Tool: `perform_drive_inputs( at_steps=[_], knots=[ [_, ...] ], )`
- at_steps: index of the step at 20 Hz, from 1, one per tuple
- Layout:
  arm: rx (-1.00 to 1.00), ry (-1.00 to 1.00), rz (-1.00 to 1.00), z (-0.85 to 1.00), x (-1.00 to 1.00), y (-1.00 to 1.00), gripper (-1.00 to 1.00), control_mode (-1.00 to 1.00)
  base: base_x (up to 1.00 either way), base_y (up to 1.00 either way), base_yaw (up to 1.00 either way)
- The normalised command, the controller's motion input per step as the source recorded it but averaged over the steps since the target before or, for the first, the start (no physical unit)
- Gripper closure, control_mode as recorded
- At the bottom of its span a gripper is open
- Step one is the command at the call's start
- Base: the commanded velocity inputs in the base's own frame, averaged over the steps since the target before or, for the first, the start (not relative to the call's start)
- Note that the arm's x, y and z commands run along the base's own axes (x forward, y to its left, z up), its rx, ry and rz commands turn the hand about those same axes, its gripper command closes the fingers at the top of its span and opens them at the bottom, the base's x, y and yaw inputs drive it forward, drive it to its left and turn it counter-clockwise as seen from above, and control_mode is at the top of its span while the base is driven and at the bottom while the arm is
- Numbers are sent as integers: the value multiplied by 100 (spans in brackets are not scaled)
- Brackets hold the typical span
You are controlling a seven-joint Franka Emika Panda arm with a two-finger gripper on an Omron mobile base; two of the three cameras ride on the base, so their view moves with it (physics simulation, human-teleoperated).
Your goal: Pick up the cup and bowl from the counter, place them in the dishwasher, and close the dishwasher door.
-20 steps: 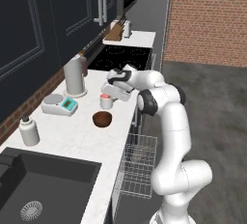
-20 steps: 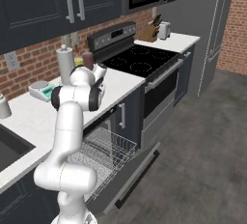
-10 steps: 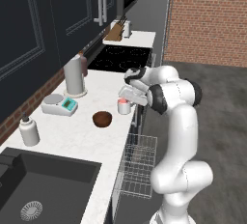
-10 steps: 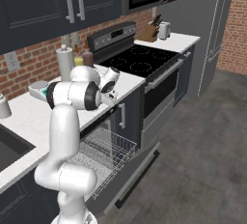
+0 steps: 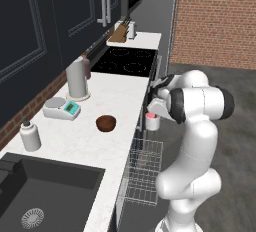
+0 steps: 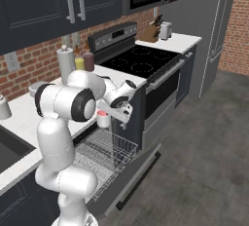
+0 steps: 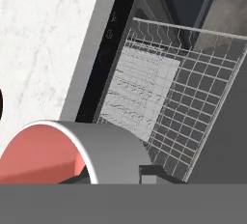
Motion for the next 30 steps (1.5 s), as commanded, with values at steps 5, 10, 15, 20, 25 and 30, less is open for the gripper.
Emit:
perform_drive_inputs(
  at_steps=[5,10,15,20,25,30],
  knots=[
    [0,-23,9,-26,-100,-24,100,-100,0,0,0],
    [0,-23,12,-26,-90,-1,100,-100,0,0,0],
    [1,-13,20,-27,3,0,100,-100,0,0,0],
    [5,-1,32,-34,33,-2,100,-100,0,0,0],
    [6,-3,36,-52,15,-7,100,-100,0,0,0],
    [7,-12,32,-58,8,-7,100,-100,0,0,0]
  ],
)
